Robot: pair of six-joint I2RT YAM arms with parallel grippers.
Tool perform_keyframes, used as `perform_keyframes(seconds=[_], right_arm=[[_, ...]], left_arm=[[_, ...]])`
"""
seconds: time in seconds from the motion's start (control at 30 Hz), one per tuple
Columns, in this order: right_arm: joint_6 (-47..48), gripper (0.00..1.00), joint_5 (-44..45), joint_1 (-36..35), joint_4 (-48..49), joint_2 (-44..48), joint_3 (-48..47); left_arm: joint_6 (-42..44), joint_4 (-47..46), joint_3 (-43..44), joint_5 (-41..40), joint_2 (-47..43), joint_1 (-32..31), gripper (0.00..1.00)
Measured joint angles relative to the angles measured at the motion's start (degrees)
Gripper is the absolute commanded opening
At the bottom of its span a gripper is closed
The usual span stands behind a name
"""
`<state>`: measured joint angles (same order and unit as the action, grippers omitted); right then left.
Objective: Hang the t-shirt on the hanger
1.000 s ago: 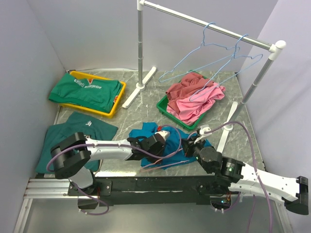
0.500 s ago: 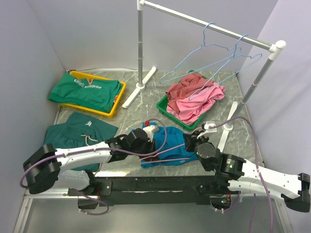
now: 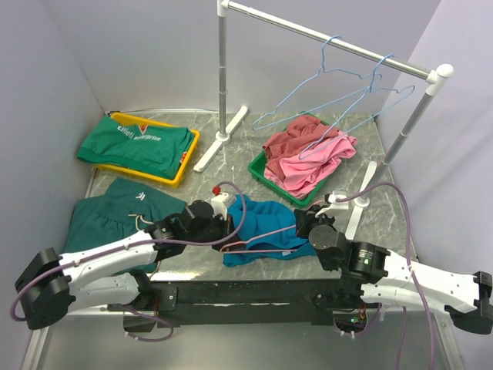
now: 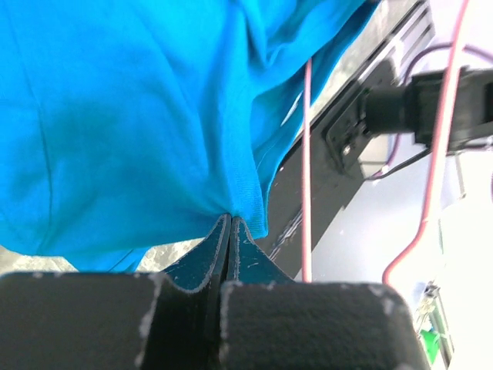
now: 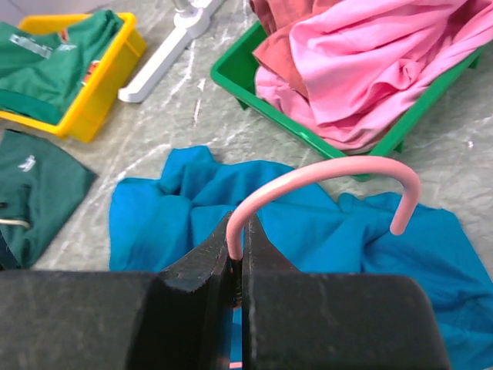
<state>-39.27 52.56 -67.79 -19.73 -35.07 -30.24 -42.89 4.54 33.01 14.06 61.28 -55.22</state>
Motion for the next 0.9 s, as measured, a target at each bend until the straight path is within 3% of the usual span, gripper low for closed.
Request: perform_keyframes(seconds=[0.27,0.7,0.9], right_arm=[[-3.7,0.0,1.9,-0.7,-1.4,-0.2,-2.2],[-1.2,0.0,8.9,0.0,-5.8,0.5,-2.6],[-2.0,0.0,10.1,0.0,-6.4,1.0,-2.6]], left_arm=[[-1.6,0.6,-0.2,0.4,-7.0,3.3,0.01],[-2.1,1.0,-3.9,3.8,-8.7,5.0,0.01],[-3.6,2.6,-5.2,2.4,-14.0,7.6,0.01]])
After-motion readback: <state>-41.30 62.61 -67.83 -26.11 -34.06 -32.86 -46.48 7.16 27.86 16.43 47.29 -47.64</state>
